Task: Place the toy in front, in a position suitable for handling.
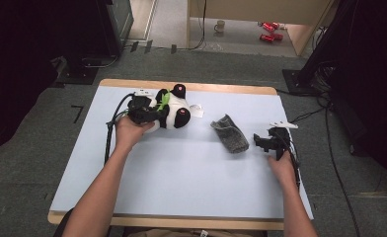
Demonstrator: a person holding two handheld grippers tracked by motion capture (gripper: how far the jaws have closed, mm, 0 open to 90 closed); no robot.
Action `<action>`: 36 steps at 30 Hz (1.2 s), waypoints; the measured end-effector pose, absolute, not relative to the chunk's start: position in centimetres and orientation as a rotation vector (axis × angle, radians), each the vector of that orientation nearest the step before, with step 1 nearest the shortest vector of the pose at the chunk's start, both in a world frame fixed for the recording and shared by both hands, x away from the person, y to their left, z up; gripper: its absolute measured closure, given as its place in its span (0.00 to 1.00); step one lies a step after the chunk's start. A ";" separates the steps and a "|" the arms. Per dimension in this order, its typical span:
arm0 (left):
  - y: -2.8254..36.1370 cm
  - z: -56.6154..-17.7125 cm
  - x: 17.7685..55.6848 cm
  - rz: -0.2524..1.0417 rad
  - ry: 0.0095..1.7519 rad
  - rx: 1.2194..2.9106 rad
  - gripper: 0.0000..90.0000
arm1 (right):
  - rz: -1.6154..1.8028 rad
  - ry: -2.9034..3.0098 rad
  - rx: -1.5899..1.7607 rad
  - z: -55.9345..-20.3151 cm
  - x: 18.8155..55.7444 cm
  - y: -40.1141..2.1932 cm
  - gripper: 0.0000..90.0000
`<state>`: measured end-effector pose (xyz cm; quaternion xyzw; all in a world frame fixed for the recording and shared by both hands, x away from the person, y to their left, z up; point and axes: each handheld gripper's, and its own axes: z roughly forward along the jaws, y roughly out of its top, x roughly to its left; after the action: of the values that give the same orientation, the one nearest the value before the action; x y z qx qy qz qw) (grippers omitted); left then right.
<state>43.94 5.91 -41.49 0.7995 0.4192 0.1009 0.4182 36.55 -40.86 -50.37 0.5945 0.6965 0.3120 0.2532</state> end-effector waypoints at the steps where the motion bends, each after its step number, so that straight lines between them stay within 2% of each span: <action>1: 6.0 -41.3 43.8 0.250 1.056 2.000 0.82 | 0.850 1.893 1.617 -50.4 36.6 -40.9 0.19; 14: 5.6 -38.8 41.1 0.184 1.044 1.979 0.83 | 0.850 1.895 1.622 -50.4 36.6 -40.9 0.19; 26: 3.8 -38.8 36.5 0.158 1.034 2.053 0.83 | 0.849 1.897 1.625 -50.4 36.6 -40.9 0.19; 36: 2.6 -39.3 33.1 0.123 0.999 2.045 0.82 | 0.845 1.899 1.623 -50.3 36.7 -40.9 0.18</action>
<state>33.11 2.62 -39.25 0.8150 0.3983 0.0491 0.4180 36.68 -40.88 -50.35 0.5960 0.6973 0.3103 0.2495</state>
